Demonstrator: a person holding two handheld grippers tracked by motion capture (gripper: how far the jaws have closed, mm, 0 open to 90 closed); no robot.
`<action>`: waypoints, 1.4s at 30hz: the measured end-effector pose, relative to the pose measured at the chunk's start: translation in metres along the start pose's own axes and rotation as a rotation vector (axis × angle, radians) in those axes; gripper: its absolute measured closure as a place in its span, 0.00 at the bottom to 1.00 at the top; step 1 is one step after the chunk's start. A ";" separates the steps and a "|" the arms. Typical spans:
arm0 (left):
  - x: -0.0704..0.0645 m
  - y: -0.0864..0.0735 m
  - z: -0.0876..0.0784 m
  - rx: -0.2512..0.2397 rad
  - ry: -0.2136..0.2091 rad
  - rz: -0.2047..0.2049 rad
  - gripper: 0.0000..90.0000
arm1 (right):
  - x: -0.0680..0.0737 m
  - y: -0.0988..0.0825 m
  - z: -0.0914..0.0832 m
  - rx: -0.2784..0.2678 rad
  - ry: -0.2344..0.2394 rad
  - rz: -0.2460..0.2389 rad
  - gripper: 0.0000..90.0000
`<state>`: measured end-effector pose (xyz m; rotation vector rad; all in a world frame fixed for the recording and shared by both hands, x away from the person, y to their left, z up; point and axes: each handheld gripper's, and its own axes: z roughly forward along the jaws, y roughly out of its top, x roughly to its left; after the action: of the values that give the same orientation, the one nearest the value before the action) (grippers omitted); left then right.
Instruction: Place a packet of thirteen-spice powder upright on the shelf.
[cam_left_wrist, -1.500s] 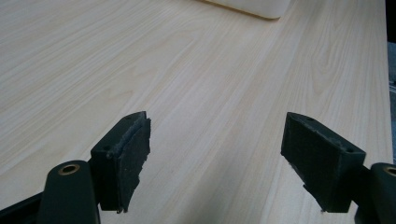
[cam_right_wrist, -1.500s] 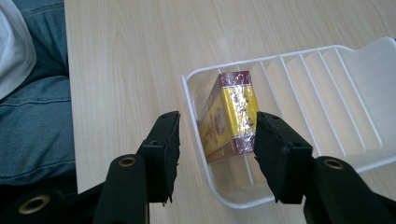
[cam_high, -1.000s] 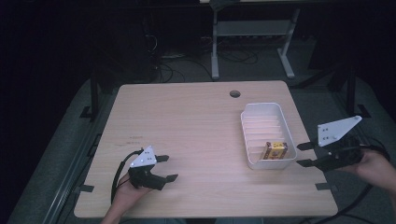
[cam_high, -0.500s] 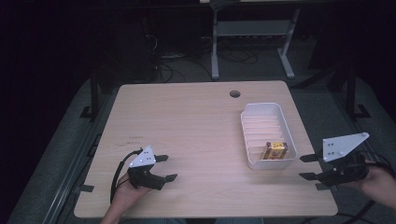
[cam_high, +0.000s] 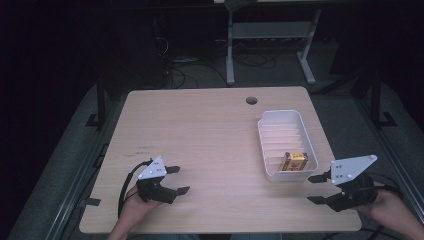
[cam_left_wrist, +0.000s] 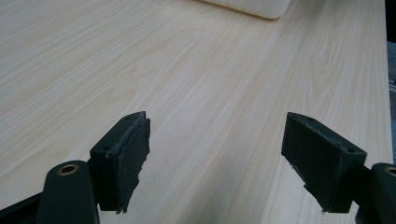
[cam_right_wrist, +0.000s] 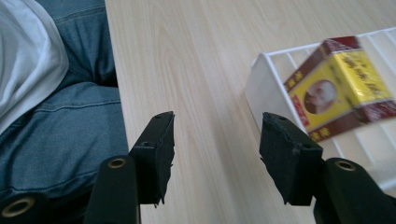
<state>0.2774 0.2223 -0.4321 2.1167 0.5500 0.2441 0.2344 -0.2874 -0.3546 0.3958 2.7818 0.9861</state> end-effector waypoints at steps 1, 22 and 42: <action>0.000 0.000 0.000 -0.002 0.000 -0.002 0.25 | 0.002 0.001 0.005 -0.003 0.009 0.001 0.49; 0.002 -0.001 -0.001 0.001 0.001 -0.006 0.24 | 0.014 0.016 0.043 -0.030 0.052 -0.004 0.44; 0.003 -0.002 -0.004 0.000 0.006 -0.007 0.23 | 0.021 0.048 0.099 -0.031 0.141 -0.032 0.40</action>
<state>0.2785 0.2276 -0.4319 2.1143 0.5609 0.2472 0.2473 -0.1865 -0.4011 0.2879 2.8827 1.0883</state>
